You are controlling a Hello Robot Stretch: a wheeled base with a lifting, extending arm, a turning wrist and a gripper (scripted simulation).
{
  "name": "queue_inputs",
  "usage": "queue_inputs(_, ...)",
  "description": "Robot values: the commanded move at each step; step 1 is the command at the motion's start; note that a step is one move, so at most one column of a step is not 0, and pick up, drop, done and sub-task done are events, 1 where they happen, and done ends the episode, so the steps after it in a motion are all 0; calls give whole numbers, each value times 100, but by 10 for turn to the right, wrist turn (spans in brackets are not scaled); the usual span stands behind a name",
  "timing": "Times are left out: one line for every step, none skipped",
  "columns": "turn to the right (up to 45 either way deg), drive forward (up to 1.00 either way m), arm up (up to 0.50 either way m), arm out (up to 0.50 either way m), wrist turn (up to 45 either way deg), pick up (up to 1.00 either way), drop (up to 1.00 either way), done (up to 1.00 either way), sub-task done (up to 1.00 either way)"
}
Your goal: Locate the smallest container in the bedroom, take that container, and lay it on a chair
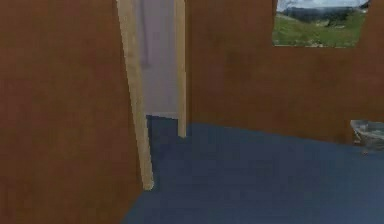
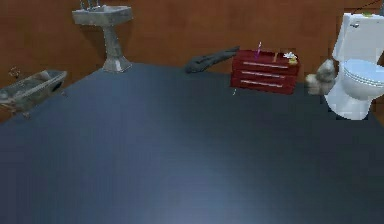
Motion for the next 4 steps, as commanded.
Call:
queue_inputs(0,100,0,0,0,0,0,0,0)
queue_inputs(0,45,0,0,0,0,0,0,0)
queue_inputs(-240,0,0,0,0,0,0,0,0)
queue_inputs(0,55,0,0,0,0,0,0,0)
